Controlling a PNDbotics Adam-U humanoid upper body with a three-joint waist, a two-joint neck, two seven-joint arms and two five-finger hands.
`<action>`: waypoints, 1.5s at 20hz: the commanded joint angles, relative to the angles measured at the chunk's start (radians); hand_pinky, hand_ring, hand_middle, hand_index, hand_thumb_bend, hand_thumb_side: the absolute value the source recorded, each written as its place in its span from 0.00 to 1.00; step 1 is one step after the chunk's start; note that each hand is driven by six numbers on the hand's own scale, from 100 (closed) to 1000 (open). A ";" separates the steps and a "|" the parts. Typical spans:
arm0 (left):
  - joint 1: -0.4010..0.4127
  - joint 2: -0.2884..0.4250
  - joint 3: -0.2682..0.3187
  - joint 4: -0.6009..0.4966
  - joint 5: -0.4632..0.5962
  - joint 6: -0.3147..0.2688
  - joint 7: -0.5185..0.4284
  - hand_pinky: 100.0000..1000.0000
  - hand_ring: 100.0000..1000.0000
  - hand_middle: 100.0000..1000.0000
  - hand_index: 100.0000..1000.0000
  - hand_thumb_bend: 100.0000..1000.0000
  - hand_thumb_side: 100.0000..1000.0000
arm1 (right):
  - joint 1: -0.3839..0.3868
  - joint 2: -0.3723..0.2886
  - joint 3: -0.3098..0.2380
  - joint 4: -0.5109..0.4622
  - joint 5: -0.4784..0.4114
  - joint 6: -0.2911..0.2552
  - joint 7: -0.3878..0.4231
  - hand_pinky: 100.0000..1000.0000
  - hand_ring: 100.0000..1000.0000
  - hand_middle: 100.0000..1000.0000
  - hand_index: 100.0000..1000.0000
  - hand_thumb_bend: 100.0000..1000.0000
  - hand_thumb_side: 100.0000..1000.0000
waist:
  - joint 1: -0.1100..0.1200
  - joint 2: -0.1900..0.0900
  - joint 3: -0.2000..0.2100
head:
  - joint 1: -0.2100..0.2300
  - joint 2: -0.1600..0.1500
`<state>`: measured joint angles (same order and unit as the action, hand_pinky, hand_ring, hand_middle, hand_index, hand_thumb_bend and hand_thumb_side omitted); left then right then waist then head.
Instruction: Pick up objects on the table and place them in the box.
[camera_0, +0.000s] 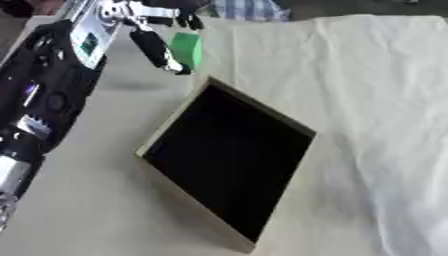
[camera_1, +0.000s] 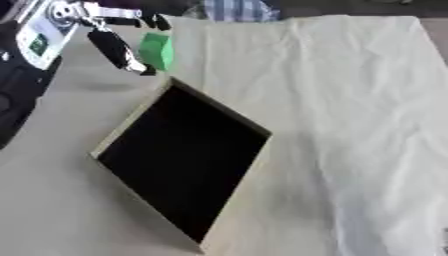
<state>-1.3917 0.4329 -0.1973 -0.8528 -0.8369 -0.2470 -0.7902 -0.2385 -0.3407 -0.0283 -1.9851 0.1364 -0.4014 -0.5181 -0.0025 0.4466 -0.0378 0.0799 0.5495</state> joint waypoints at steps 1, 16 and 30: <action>-0.036 0.035 0.017 -0.022 -0.008 0.009 -0.025 0.90 0.95 0.88 0.96 0.40 0.25 | -0.010 -0.027 0.000 -0.015 -0.008 -0.005 -0.002 0.55 0.66 0.53 0.70 0.00 0.88 | 0.001 -0.017 -0.006 | 0.010 -0.022; -0.047 0.066 0.030 -0.038 -0.054 0.022 -0.004 0.93 0.96 0.87 0.95 0.42 0.25 | -0.016 -0.022 0.007 -0.015 -0.012 -0.001 0.000 0.54 0.65 0.53 0.69 0.00 0.88 | 0.006 0.010 -0.009 | 0.021 -0.053; -0.044 0.094 0.050 -0.042 -0.060 0.038 0.059 0.93 0.96 0.87 0.95 0.39 0.24 | -0.021 -0.013 0.008 -0.015 -0.015 -0.001 0.006 0.54 0.65 0.53 0.69 0.00 0.89 | 0.000 0.037 -0.017 | 0.034 -0.064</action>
<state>-1.4097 0.4952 -0.1594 -0.8775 -0.8919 -0.2096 -0.7400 -0.2529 -0.3406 -0.0180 -1.9851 0.1264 -0.3999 -0.5155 -0.0015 0.5071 -0.0545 0.1098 0.4989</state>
